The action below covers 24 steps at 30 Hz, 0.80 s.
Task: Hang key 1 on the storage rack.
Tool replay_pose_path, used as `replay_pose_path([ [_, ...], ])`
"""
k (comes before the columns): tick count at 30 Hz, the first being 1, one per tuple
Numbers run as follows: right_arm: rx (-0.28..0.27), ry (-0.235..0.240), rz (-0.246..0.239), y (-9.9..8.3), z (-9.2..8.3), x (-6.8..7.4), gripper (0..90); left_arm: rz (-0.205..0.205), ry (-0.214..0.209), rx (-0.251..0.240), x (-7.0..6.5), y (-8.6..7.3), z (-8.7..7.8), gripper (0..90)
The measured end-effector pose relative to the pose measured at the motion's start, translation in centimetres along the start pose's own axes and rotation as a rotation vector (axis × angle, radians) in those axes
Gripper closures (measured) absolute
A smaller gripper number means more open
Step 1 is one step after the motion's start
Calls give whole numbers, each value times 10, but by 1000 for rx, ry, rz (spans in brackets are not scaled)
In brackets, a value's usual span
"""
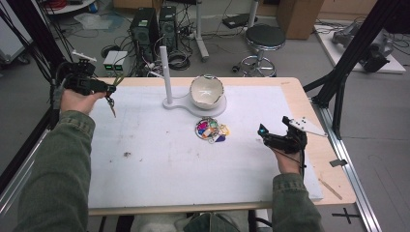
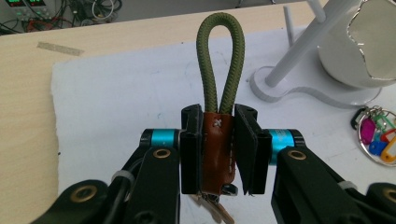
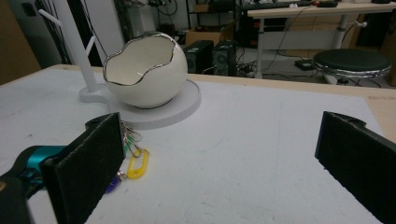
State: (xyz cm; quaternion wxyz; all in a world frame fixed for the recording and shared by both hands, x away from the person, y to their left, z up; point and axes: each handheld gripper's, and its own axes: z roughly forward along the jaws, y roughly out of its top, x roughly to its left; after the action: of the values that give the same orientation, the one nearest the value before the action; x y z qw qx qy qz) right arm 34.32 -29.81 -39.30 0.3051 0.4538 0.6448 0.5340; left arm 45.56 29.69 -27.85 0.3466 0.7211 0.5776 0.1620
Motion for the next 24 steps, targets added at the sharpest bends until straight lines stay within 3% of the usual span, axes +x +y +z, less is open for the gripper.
replay_pose_path([
  [12, 1, 9, 3, 0, 0, 0, 5, 21, 6, 0, -13, 21, -1, 728],
  [24, 7, 30, -2, 0, 1, 2, 5, 31, -29, -5, -28, 35, 9, 727],
])
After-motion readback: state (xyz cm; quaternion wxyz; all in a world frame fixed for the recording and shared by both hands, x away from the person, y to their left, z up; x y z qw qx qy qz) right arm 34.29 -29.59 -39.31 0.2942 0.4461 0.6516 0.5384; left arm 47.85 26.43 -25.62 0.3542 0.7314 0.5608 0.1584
